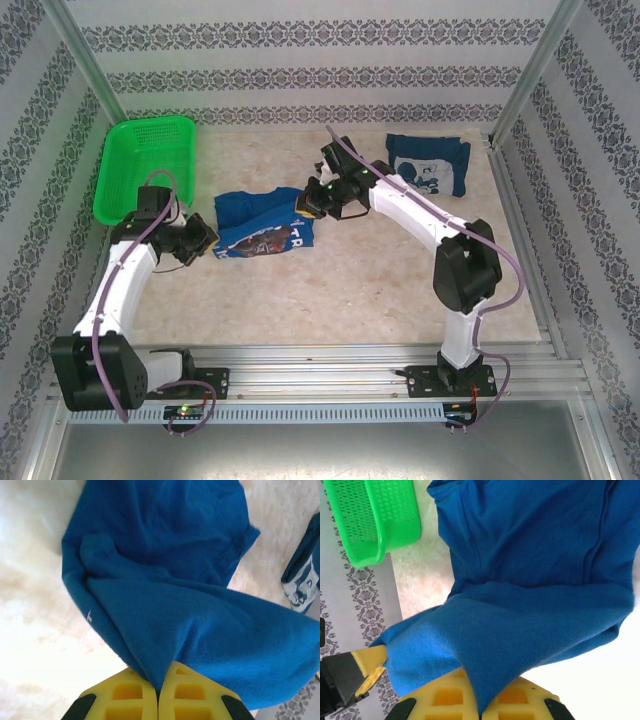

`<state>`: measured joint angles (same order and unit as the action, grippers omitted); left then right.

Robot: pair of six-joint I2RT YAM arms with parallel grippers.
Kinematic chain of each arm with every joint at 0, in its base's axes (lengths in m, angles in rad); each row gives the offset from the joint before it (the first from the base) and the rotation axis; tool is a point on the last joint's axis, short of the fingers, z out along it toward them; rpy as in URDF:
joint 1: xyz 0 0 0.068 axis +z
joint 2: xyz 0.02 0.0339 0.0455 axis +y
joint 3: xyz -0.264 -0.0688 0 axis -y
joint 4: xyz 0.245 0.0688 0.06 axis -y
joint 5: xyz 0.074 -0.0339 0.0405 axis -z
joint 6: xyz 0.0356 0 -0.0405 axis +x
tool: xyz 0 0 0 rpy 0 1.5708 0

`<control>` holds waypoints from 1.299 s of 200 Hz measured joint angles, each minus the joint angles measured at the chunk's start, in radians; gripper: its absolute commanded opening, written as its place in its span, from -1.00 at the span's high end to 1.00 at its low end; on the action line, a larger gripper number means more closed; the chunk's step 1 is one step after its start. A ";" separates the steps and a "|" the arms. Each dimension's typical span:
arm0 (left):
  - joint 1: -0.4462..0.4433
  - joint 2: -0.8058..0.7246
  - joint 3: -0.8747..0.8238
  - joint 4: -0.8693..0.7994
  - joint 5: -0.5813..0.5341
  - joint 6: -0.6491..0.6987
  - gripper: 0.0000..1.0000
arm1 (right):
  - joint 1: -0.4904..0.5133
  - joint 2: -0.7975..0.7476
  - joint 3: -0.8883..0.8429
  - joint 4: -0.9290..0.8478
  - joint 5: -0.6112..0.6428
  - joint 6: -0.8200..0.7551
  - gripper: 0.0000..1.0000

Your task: Fold and stack the t-shirts

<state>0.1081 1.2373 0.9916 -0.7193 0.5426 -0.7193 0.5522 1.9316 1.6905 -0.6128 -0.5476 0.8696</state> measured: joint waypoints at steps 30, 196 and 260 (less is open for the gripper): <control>0.012 0.106 0.067 0.045 0.003 0.001 1.00 | -0.032 0.082 0.107 -0.029 -0.028 -0.023 1.00; 0.018 0.554 0.315 0.195 0.010 0.005 1.00 | -0.140 0.494 0.521 -0.105 -0.128 -0.060 0.86; 0.018 0.711 0.482 0.217 0.011 -0.005 0.23 | -0.181 0.687 0.770 -0.068 -0.175 0.012 0.13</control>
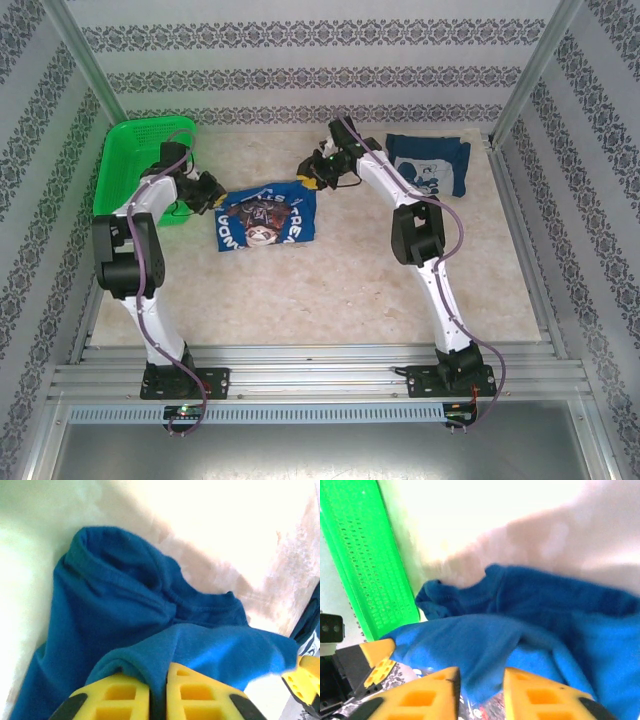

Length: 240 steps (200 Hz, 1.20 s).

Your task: Fold and stack the t-shirts

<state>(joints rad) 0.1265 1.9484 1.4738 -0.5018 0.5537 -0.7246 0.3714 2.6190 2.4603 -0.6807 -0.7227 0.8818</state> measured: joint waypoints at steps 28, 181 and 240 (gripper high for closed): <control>0.000 0.022 0.100 0.001 0.003 -0.026 -0.36 | -0.024 0.023 0.075 0.051 -0.002 0.037 -0.04; -0.114 -0.301 -0.235 0.030 0.101 0.054 -0.52 | 0.030 -0.551 -0.819 0.240 0.105 -0.138 -0.73; -0.162 -0.209 -0.329 0.096 0.063 0.095 -0.47 | 0.064 -0.356 -0.692 0.200 0.161 -0.229 -0.79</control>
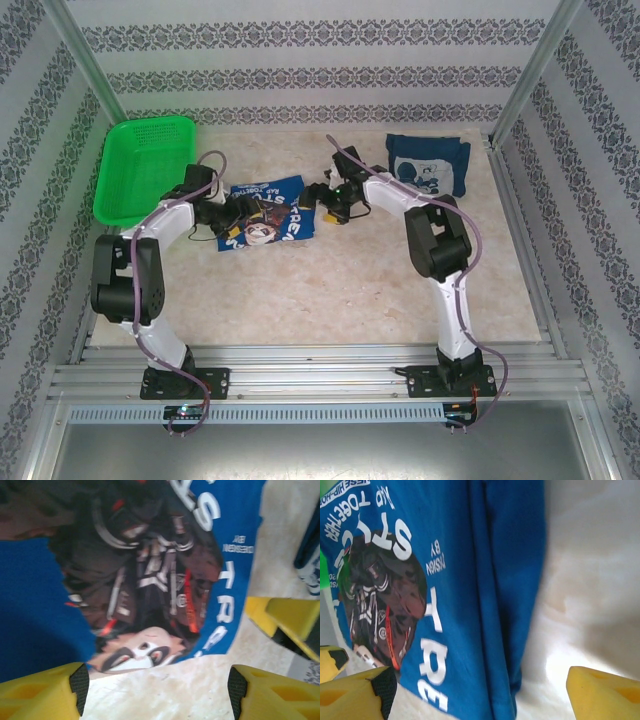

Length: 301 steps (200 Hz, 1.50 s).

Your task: Fold and stack the t-shirts

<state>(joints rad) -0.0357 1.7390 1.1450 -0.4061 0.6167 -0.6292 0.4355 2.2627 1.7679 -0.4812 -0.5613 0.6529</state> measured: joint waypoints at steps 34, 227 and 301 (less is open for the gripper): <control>0.000 0.085 -0.042 0.019 -0.038 0.036 -0.44 | 0.028 0.095 0.156 -0.053 0.022 -0.032 -0.79; 0.004 -0.170 0.010 0.071 0.037 0.023 -0.81 | 0.118 0.315 0.603 -0.526 0.332 -0.160 -0.54; 0.004 -0.415 0.123 -0.008 0.045 0.062 -0.81 | 0.115 0.350 0.627 -0.479 0.351 -0.089 0.67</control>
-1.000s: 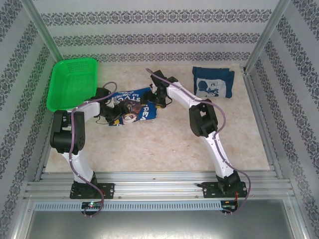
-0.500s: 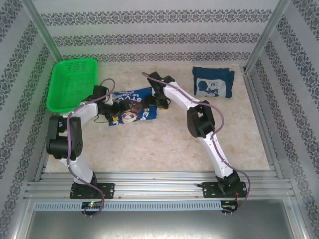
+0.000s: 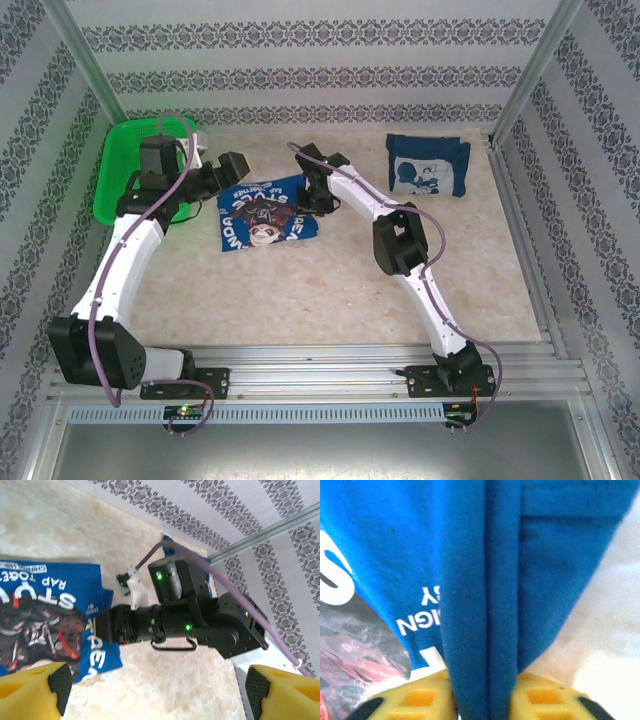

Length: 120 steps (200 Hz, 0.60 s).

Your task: Fold and stack the t-shirts

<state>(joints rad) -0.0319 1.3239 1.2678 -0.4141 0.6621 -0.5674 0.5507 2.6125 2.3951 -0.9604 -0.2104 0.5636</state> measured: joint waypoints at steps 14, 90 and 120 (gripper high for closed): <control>0.000 -0.010 -0.006 -0.035 -0.010 0.014 -0.81 | 0.002 0.000 0.001 0.018 0.002 0.010 0.84; 0.000 -0.047 -0.072 -0.119 -0.052 0.066 -0.81 | -0.013 -0.087 -0.057 0.011 0.176 -0.098 1.00; 0.000 -0.048 -0.095 -0.122 -0.068 0.072 -0.81 | -0.075 -0.234 -0.128 0.007 0.268 -0.185 1.00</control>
<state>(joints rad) -0.0319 1.2758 1.1732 -0.5358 0.5941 -0.4957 0.4755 2.3783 2.2669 -0.9535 0.0578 0.3782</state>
